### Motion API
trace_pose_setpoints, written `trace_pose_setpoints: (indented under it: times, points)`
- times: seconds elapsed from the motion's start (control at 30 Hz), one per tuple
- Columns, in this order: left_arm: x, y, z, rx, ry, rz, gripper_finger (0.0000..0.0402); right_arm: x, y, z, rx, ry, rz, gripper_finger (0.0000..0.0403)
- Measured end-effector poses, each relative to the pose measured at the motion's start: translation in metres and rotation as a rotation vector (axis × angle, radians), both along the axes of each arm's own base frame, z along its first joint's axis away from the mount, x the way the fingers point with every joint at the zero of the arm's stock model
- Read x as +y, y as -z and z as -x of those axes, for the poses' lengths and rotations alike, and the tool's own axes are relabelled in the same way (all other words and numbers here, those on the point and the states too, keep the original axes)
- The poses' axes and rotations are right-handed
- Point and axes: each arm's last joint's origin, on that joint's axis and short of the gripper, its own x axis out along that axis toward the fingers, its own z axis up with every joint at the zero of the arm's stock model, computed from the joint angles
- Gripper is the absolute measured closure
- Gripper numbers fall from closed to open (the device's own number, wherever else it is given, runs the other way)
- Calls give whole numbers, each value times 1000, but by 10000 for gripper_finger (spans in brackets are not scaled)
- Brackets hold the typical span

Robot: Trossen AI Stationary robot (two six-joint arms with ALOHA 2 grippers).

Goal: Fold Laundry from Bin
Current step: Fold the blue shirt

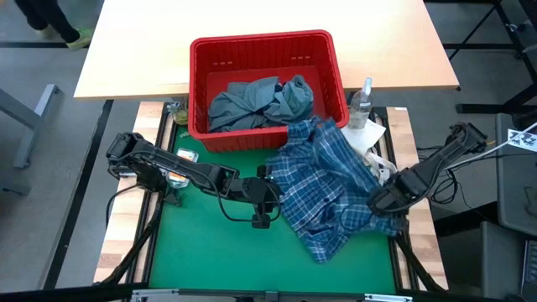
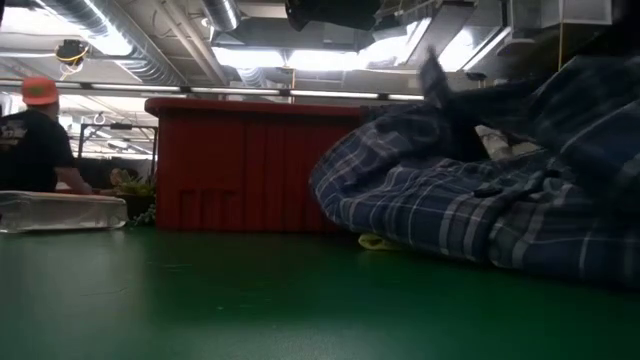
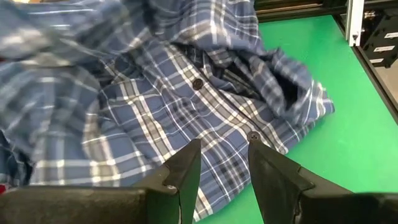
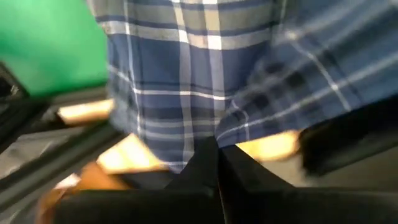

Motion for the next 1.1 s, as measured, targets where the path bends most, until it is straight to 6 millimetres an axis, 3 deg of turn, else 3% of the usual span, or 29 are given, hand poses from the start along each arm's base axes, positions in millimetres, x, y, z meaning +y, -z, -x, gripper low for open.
trace_pose_setpoints:
  times: [0.23,0.53,0.93,1.1]
  points:
    - [0,0,0,0,0,0,273,6,10,9,188,114,-49,402]
    - [0,0,0,0,0,0,273,7,12,11,134,73,14,397]
    - [0,0,0,0,0,0,273,7,12,11,130,73,18,287]
    - [0,0,0,0,0,0,273,9,10,13,208,82,-74,268]
